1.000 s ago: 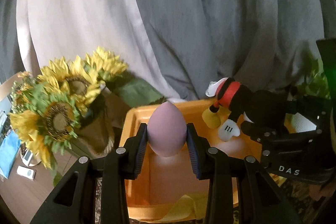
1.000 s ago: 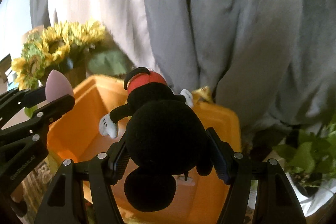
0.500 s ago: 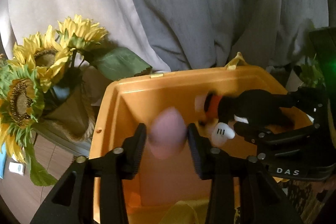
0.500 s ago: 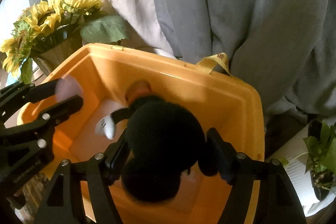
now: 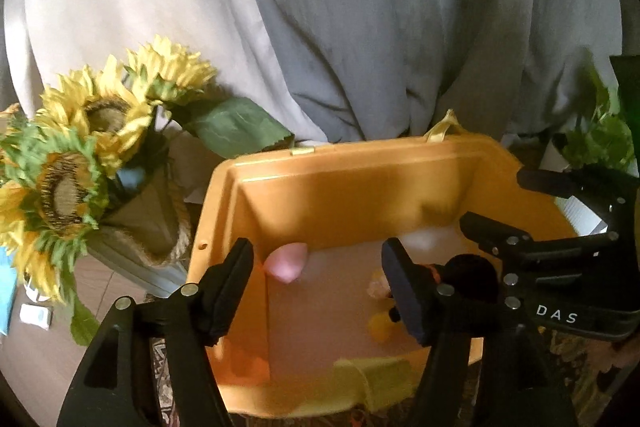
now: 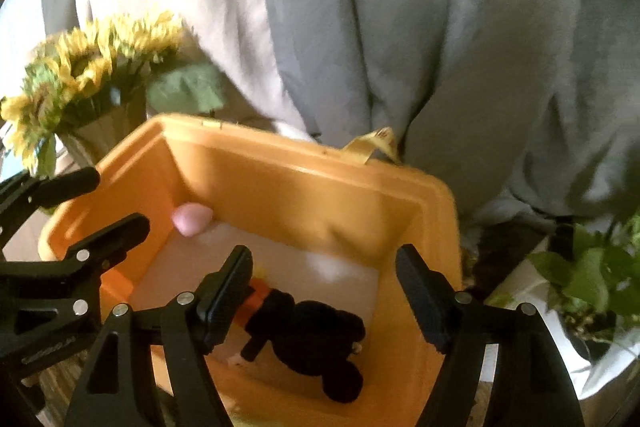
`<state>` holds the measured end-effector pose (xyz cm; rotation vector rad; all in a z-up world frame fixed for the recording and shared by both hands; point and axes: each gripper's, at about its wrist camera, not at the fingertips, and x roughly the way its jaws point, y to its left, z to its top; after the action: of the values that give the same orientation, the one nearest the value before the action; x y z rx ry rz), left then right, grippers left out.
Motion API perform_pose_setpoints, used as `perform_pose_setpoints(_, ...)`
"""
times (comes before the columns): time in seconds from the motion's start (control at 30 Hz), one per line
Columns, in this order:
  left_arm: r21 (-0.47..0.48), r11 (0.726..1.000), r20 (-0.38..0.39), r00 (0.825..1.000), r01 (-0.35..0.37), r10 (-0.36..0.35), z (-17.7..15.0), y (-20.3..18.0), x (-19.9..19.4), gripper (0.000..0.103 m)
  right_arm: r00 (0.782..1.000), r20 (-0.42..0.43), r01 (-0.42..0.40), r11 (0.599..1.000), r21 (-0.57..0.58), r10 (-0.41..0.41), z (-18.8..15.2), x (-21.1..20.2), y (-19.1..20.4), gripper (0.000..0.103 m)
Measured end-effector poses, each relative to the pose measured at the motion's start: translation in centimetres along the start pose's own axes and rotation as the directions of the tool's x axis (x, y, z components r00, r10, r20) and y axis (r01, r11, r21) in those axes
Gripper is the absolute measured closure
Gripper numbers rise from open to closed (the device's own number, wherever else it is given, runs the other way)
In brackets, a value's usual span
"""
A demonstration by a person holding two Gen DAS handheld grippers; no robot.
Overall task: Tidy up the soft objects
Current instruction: 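Open the left gripper over the crate while the right gripper releases Mickey inside, then withdraw both tools from the crate back over the table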
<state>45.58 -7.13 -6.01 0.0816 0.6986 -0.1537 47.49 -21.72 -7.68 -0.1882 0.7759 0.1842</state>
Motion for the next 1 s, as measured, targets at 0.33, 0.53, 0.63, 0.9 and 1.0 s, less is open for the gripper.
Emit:
perform_pose_setpoints(0.33, -0.039, 0.999, 0.104, 0.994, -0.021, 0.025, 0.1, 0.4, -6.8, 0.015, 0.985, 0.157, 0.049, 0.991, 0.128, -0.069, -0.5, -7.9, -0.1, 0.028)
perform_pose_setpoints(0.53, -0.064, 0.996, 0.171, 0.983, -0.059, 0.069, -0.6, 0.7, -11.7, 0.005, 0.971, 0.203, 0.088, 0.979, 0.185, -0.126, -1.7, -12.1, 0.3, 0.028)
perform_pose_setpoints(0.63, -0.078, 0.995, 0.183, 0.98, -0.066, 0.079, -1.2, 0.9, -13.6, 0.002, 0.968, 0.204, 0.101, 0.972, 0.212, -0.145, -2.5, -13.7, 0.8, 0.028)
perform_pose_setpoints(0.9, -0.074, 0.996, 0.189, 0.98, -0.042, 0.056, -3.5, 1.2, -17.6, 0.002, 0.966, 0.192, 0.109, 0.947, 0.301, -0.172, -5.2, -17.0, 2.1, 0.028)
perform_pose_setpoints(1.0, -0.063, 0.998, 0.187, 0.982, -0.028, 0.039, -4.5, 1.4, -18.6, 0.002, 0.962, 0.181, 0.137, 0.938, 0.319, -0.202, -6.4, -18.0, 3.0, 0.028)
